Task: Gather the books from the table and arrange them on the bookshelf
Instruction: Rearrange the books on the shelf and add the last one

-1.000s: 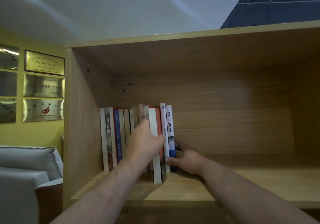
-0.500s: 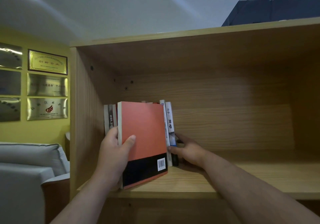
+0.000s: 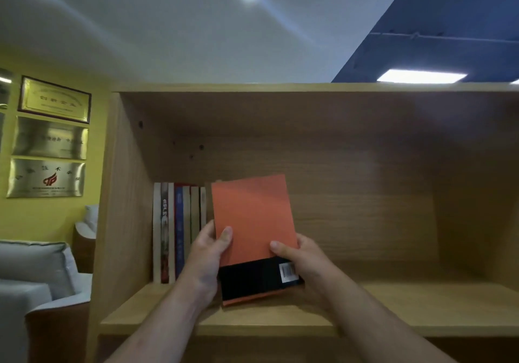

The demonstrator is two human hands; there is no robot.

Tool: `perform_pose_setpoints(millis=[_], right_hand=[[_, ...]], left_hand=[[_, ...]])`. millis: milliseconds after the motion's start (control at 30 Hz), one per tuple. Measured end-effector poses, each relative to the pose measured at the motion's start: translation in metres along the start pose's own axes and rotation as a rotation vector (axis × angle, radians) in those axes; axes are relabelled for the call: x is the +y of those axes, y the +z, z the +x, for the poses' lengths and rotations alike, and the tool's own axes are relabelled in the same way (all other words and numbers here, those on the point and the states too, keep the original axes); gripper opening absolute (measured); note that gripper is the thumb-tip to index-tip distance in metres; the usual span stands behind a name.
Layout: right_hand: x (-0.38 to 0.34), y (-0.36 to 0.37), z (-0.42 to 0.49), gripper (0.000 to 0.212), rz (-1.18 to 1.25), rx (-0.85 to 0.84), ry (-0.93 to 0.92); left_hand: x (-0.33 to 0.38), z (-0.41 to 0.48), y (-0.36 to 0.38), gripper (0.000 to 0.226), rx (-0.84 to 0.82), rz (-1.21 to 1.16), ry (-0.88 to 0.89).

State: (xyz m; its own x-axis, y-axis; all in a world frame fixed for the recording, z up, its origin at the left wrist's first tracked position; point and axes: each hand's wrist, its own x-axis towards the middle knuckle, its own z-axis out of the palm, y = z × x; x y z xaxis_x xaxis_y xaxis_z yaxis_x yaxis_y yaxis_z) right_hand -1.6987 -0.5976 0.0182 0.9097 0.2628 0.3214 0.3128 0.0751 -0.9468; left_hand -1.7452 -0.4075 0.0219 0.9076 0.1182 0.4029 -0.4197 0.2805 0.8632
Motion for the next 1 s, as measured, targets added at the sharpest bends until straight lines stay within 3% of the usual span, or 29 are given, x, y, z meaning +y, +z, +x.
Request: perform_pose_setpoints(millis=[67,167,233,367,533,733,867,1000], right_hand=[[-0.005,-0.009,-0.006,0.029,0.042,0.038,-0.018],[-0.008,-0.033,-0.007,0.04,0.059,0.173,-0.09],[-0.012,-0.047,-0.011,0.028,0.05,0.273,-0.136],[-0.02,-0.057,-0.017,0.018,-0.119,0.434,-0.179],[-0.019,-0.031,-0.005,0.012,-0.357,0.524,-0.256],[-0.003,0.011,0.016,0.018,-0.483,0.411,-0.17],[0.006,0.021,0.016,0.032,-0.534,0.25,-0.116],[0.006,0.017,0.012,0.032,-0.474,0.121,-0.045]], left_hand=[[-0.005,0.004,0.002,0.018,0.034,0.119,0.034],[-0.014,0.013,-0.004,0.021,0.124,0.235,0.098],[-0.022,0.016,-0.006,0.035,0.113,0.348,0.101],[-0.029,0.02,-0.001,0.042,0.112,0.521,0.156],[-0.032,0.026,-0.004,0.041,0.115,0.569,0.166],[-0.033,0.027,-0.008,0.051,0.136,0.647,0.194],[-0.027,0.028,-0.012,0.093,0.275,0.994,0.177],[-0.02,0.04,-0.027,0.122,0.205,1.509,0.076]])
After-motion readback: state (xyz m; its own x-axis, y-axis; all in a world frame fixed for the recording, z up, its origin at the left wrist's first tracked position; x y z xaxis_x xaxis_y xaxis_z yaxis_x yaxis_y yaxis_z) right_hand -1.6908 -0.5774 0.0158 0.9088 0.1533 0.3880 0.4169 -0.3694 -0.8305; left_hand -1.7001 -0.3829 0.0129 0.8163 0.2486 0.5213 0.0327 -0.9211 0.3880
